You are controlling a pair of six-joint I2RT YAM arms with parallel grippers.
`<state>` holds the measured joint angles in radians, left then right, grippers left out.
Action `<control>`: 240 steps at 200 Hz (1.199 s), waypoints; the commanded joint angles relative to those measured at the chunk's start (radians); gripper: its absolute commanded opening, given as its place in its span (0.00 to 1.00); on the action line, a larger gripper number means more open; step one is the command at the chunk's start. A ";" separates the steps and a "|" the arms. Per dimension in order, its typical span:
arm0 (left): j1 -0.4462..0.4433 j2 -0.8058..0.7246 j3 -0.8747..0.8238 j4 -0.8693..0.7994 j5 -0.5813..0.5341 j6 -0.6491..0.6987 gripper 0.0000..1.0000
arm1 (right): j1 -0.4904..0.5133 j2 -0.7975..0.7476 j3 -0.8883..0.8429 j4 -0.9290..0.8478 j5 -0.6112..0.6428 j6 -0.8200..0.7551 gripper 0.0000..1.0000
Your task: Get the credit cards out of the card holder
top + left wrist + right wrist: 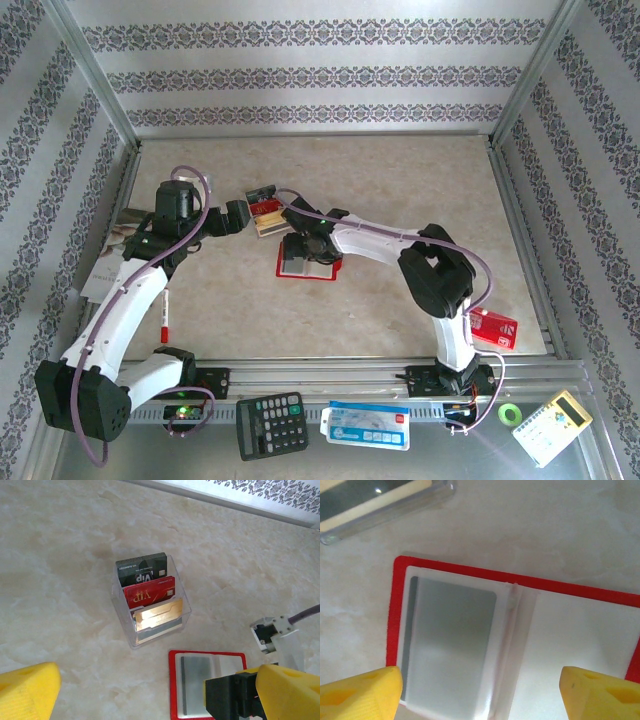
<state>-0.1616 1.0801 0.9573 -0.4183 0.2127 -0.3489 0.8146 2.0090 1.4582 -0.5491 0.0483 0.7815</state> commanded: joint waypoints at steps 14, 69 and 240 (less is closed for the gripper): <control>0.013 -0.006 -0.015 0.043 0.014 0.003 1.00 | 0.020 0.065 0.099 -0.126 0.055 -0.044 0.81; 0.014 0.010 -0.017 0.050 0.026 0.002 1.00 | 0.026 0.142 0.149 -0.150 0.014 -0.073 0.81; 0.013 0.188 -0.034 0.124 0.285 -0.138 0.93 | -0.043 0.106 -0.045 -0.026 -0.089 -0.058 0.45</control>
<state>-0.1616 1.2125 0.9428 -0.3630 0.3931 -0.4179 0.7811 2.0861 1.4841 -0.5682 -0.0204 0.7105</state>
